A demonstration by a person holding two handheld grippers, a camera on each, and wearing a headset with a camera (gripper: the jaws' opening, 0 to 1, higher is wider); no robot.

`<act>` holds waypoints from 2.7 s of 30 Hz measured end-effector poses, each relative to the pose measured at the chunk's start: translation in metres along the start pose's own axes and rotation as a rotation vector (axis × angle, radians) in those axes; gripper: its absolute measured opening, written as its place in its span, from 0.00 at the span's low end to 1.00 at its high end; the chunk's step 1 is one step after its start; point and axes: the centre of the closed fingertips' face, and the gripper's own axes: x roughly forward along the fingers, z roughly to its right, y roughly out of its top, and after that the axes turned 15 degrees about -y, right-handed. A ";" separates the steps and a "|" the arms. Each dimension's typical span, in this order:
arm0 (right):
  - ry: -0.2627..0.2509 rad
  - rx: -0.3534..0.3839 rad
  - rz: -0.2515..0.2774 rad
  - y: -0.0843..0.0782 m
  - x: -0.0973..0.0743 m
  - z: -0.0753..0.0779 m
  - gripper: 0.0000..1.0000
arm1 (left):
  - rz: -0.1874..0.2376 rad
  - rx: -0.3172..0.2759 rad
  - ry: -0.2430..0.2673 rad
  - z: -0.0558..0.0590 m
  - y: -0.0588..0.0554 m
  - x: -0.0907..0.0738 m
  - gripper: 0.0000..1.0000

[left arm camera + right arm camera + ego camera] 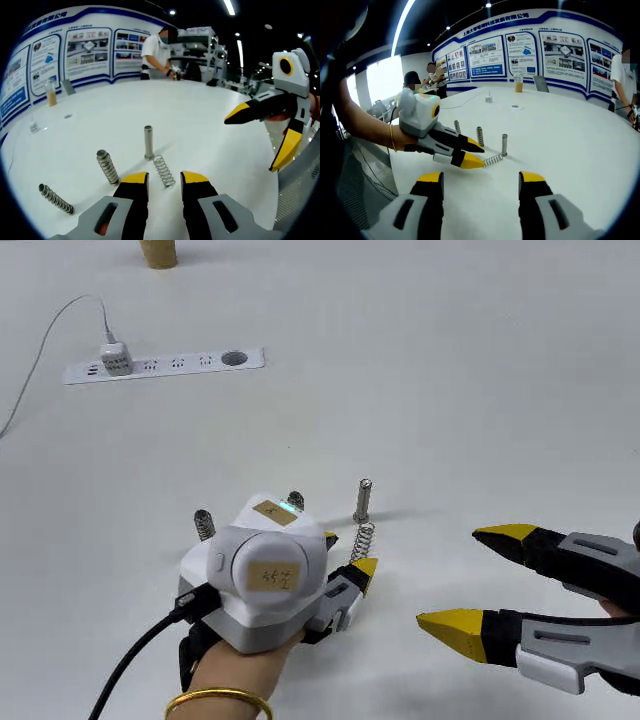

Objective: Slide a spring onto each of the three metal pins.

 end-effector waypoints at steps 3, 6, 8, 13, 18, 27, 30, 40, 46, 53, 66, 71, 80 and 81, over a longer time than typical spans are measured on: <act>-0.008 0.007 0.001 -0.001 0.000 0.002 0.61 | -0.003 -0.004 -0.005 0.000 -0.002 0.003 0.24; -0.020 0.017 -0.002 -0.002 0.000 0.004 0.60 | -0.019 -0.002 -0.011 0.001 -0.005 0.007 0.23; -0.035 0.028 -0.003 -0.003 0.001 0.007 0.59 | -0.034 0.009 -0.011 0.001 -0.008 0.009 0.21; -0.044 0.041 -0.001 -0.002 0.001 0.010 0.58 | -0.045 0.007 -0.009 -0.001 -0.011 0.011 0.19; -0.062 0.055 -0.005 -0.003 0.003 0.013 0.57 | -0.045 0.021 -0.007 -0.002 -0.010 0.013 0.17; -0.082 0.075 -0.008 -0.001 0.006 0.015 0.55 | -0.052 0.041 -0.005 0.000 -0.011 0.012 0.12; -0.083 0.101 -0.004 0.002 0.007 0.017 0.55 | -0.058 0.045 -0.003 0.000 -0.012 0.010 0.11; -0.074 0.185 -0.001 0.010 0.012 0.017 0.55 | -0.053 0.068 -0.028 0.006 -0.011 -0.003 0.10; -0.065 0.212 0.006 0.016 0.014 0.014 0.55 | -0.019 0.069 -0.033 0.008 -0.005 -0.016 0.10; -0.045 0.266 0.023 0.027 0.017 0.011 0.52 | 0.030 0.078 -0.035 0.011 0.005 -0.031 0.10; 0.044 0.356 0.037 0.044 0.032 -0.012 0.44 | 0.115 0.111 -0.026 0.017 0.026 -0.060 0.10; 0.086 0.452 0.054 0.055 0.035 -0.019 0.40 | 0.146 0.120 -0.033 0.020 0.031 -0.069 0.10; 0.122 0.486 0.055 0.065 0.039 -0.027 0.36 | 0.204 0.146 -0.045 0.028 0.042 -0.082 0.10; 0.129 0.487 0.055 0.066 0.039 -0.028 0.36 | 0.213 0.148 -0.048 0.029 0.043 -0.084 0.10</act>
